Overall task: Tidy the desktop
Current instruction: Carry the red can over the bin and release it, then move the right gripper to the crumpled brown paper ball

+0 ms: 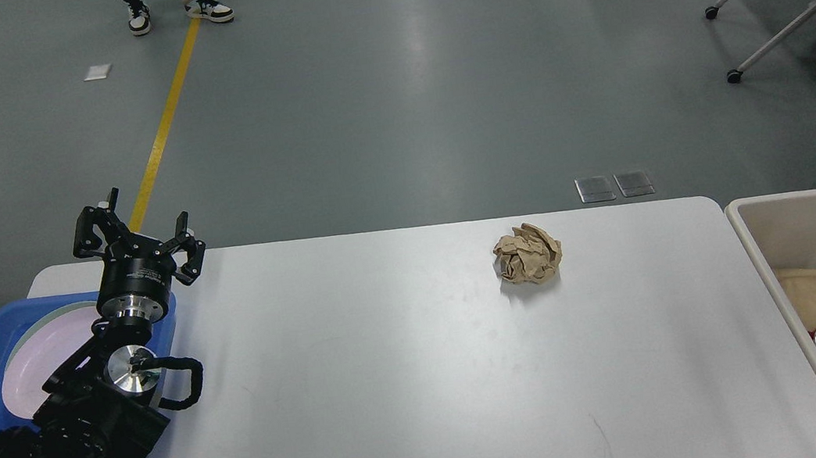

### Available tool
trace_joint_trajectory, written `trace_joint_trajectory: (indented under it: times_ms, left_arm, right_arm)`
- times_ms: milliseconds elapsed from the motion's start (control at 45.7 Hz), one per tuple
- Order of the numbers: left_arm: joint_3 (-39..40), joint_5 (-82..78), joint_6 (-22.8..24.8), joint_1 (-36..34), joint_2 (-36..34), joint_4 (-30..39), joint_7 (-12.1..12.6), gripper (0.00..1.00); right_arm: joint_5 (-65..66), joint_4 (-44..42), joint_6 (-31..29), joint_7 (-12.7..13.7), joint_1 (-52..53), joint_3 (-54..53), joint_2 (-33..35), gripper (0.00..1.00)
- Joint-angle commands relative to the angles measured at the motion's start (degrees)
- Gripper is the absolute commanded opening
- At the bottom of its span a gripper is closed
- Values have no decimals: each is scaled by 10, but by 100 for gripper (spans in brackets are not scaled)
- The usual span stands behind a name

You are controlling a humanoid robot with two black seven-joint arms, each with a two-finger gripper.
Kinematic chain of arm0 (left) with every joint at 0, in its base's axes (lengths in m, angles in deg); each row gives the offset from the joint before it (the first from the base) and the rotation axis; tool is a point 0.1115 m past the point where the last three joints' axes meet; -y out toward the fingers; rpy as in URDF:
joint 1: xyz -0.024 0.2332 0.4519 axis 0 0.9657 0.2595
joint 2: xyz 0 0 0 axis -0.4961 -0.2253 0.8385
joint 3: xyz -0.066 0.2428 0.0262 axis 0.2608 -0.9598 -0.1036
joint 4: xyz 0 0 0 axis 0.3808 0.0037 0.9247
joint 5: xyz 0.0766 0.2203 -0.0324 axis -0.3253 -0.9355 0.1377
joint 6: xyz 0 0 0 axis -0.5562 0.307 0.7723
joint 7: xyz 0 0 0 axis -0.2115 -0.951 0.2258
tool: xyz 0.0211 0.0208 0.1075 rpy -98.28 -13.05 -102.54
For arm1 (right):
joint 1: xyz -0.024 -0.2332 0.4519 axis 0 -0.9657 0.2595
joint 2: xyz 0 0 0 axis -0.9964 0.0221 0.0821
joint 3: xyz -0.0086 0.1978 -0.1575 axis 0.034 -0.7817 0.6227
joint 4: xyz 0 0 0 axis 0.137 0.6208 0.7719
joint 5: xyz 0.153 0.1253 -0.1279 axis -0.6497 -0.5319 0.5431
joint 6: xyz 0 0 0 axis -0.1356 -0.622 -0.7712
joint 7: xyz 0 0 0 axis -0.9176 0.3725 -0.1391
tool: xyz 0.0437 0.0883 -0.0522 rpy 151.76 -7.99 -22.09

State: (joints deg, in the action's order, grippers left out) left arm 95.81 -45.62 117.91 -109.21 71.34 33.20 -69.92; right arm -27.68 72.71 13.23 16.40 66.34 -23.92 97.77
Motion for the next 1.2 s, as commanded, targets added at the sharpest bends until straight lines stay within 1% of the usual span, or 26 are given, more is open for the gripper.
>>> trace_joint_trajectory:
  times_ms: [0, 66, 153, 284, 350, 372, 459, 569, 678, 744, 809, 853, 940, 1006, 1094, 1181]
  left_arm:
    - [0, 0, 0, 0, -1, 0, 0, 97]
    - [0, 0, 0, 0, -1, 0, 0, 96]
    - [0, 0, 0, 0, 0, 0, 0, 97]
    - [0, 0, 0, 0, -1, 0, 0, 96]
    - [0, 0, 0, 0, -1, 0, 0, 97]
    - [0, 0, 0, 0, 0, 0, 0, 97]
    - [0, 0, 0, 0, -1, -1, 0, 96]
    - [0, 0, 0, 0, -1, 0, 0, 96]
    - [0, 0, 0, 0, 0, 0, 0, 97]
    - [0, 0, 0, 0, -1, -1, 0, 97]
    - [0, 0, 0, 0, -1, 0, 0, 97]
    - [0, 0, 0, 0, 0, 0, 0, 96]
    - [0, 0, 0, 0, -1, 0, 0, 96]
    - [0, 0, 0, 0, -1, 0, 0, 96]
    - [0, 0, 0, 0, -1, 0, 0, 96]
    - [0, 0, 0, 0, 0, 0, 0, 97]
  right_arm:
    - [45, 8, -9, 1, 63, 19, -17, 100]
    - [66, 25, -10, 1, 103, 48, -37, 100]
    - [74, 69, -12, 0, 184, 100, -63, 100]
    - [77, 176, -14, 0, 332, 139, -105, 100]
    - [81, 233, -28, 0, 403, 146, -130, 100]
    - [88, 259, -42, 0, 436, 147, -142, 100]
    - [99, 312, -92, -1, 515, 142, -173, 100]
    - [99, 350, -185, -3, 595, 128, -209, 100]
    - [98, 368, -295, -3, 633, 96, -219, 100]
    - [96, 370, -352, -3, 649, 80, -226, 100]
    - [96, 370, -396, -3, 660, 76, -237, 100]
    - [96, 369, -410, -3, 661, 75, -241, 100]
    - [97, 364, -409, -3, 655, 71, -244, 100]
    - [97, 360, -391, -3, 640, 71, -243, 100]
    - [97, 349, -349, -2, 597, 71, -243, 100]
    - [98, 339, -280, 0, 530, 71, -243, 100]
